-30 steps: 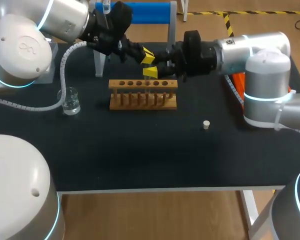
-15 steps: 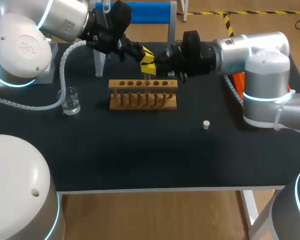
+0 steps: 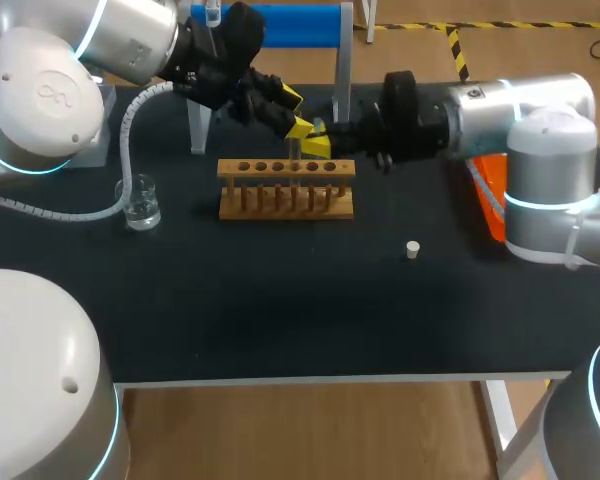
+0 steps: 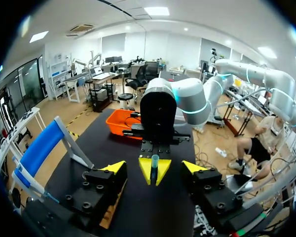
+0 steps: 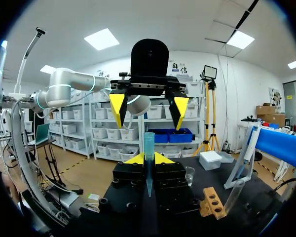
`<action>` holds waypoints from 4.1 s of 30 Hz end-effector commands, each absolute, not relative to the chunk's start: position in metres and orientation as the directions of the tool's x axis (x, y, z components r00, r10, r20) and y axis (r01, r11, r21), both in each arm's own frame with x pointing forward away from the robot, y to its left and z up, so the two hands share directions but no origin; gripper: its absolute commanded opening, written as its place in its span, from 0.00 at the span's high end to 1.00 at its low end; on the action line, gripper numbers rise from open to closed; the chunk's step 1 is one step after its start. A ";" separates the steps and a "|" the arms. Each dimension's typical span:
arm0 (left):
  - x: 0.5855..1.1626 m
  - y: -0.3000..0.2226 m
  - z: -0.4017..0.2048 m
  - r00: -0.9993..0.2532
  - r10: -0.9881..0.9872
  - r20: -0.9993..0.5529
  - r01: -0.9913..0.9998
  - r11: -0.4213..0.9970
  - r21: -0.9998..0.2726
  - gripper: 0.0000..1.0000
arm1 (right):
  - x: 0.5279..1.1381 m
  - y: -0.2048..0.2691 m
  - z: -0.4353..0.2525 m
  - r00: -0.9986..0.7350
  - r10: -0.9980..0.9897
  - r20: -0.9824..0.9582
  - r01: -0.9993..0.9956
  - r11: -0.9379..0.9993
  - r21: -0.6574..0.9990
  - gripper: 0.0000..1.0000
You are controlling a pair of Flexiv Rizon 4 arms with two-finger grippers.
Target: Invert the test tube, pick up the pipette, mount the tip to pipette, aspirate from beaker and dispense into the tube, eject the tip, return the pipette, and cap with the stopper.
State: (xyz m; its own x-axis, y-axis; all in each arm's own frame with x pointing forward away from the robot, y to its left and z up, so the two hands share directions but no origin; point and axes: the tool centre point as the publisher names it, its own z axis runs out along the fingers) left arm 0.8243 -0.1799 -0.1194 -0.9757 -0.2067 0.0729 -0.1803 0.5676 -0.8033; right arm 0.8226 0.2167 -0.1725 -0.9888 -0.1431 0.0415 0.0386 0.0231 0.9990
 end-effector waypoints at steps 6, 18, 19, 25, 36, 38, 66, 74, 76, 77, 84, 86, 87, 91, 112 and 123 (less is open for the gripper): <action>0.824 -0.180 -0.118 -0.975 -0.208 0.074 -0.182 0.571 -0.801 0.00 | 0.795 0.137 -0.183 -0.995 -0.092 0.046 0.044 0.028 0.999 1.00; 0.824 -0.180 -0.118 -0.975 -0.208 0.074 -0.182 0.571 -0.801 0.00 | 0.762 0.049 -0.203 -0.999 -0.013 0.032 0.032 0.013 0.999 1.00; 0.824 -0.180 -0.118 -0.975 -0.208 0.074 -0.182 0.571 -0.801 0.00 | 0.759 0.041 -0.206 -1.000 -0.006 0.028 0.028 0.013 1.000 1.00; 0.824 -0.180 -0.118 -0.975 -0.208 0.074 -0.182 0.571 -0.801 0.00 | 0.751 0.021 -0.216 -1.000 0.004 0.025 0.025 0.020 0.999 1.00; 0.824 -0.180 -0.118 -0.975 -0.208 0.074 -0.182 0.571 -0.801 0.00 | 0.748 0.008 -0.235 -0.999 -0.008 0.049 0.049 0.017 0.999 1.00; 0.824 -0.180 -0.118 -0.975 -0.208 0.074 -0.182 0.571 -0.801 0.00 | 0.748 0.008 -0.237 -0.999 -0.011 0.052 0.052 0.015 0.999 1.00; 0.852 -0.143 -0.132 -0.943 -0.318 0.102 -0.269 0.545 -0.794 0.00 | 0.750 0.010 -0.241 -0.998 -0.028 0.059 0.059 0.019 0.998 1.00; 0.898 -0.067 -0.144 -0.831 -0.552 0.074 -0.391 0.485 -0.782 0.00 | 0.750 0.010 -0.241 -0.998 -0.028 0.059 0.059 0.019 0.998 1.00; 0.905 -0.055 -0.145 -0.806 -0.589 0.063 -0.405 0.471 -0.783 0.00 | 0.750 0.010 -0.241 -0.998 -0.028 0.059 0.059 0.019 0.998 1.00; 0.909 -0.050 -0.146 -0.791 -0.610 0.053 -0.413 0.466 -0.783 0.00 | 0.750 0.010 -0.241 -0.998 -0.028 0.059 0.059 0.019 0.998 1.00; 0.935 -0.024 -0.150 -0.625 -0.780 0.016 -0.479 0.367 -0.798 0.00 | 0.750 0.010 -0.241 -0.998 -0.028 0.059 0.059 0.019 0.998 1.00; 0.940 -0.020 -0.151 -0.581 -0.814 0.007 -0.485 0.339 -0.806 0.00 | 0.750 0.010 -0.241 -0.998 -0.028 0.059 0.059 0.019 0.998 1.00; 0.942 -0.019 -0.151 -0.555 -0.832 0.000 -0.488 0.326 -0.809 0.00 | 0.750 0.010 -0.241 -0.998 -0.028 0.059 0.059 0.019 0.998 1.00; 0.953 -0.012 -0.151 -0.456 -0.890 -0.026 -0.485 0.273 -0.831 0.00 | 0.750 0.010 -0.241 -0.998 -0.028 0.059 0.059 0.019 0.998 1.00; 1.003 -0.005 -0.155 0.003 -0.994 -0.110 -0.411 0.099 -0.906 0.00 | 0.750 0.010 -0.241 -0.998 -0.028 0.059 0.059 0.019 0.998 1.00; 1.030 -0.012 -0.158 0.097 -0.992 -0.085 -0.353 0.046 -0.934 0.00 | 0.750 0.010 -0.241 -0.998 -0.028 0.059 0.059 0.019 0.998 1.00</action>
State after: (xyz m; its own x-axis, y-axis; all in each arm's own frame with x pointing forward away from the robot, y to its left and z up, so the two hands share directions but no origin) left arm 1.0213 -0.0036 -0.1487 -0.1420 -0.9898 0.0093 -0.3818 0.0461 -0.9231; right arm 0.7509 0.0105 -0.2410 -0.9978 -0.0284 0.0601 0.0596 0.0195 0.9980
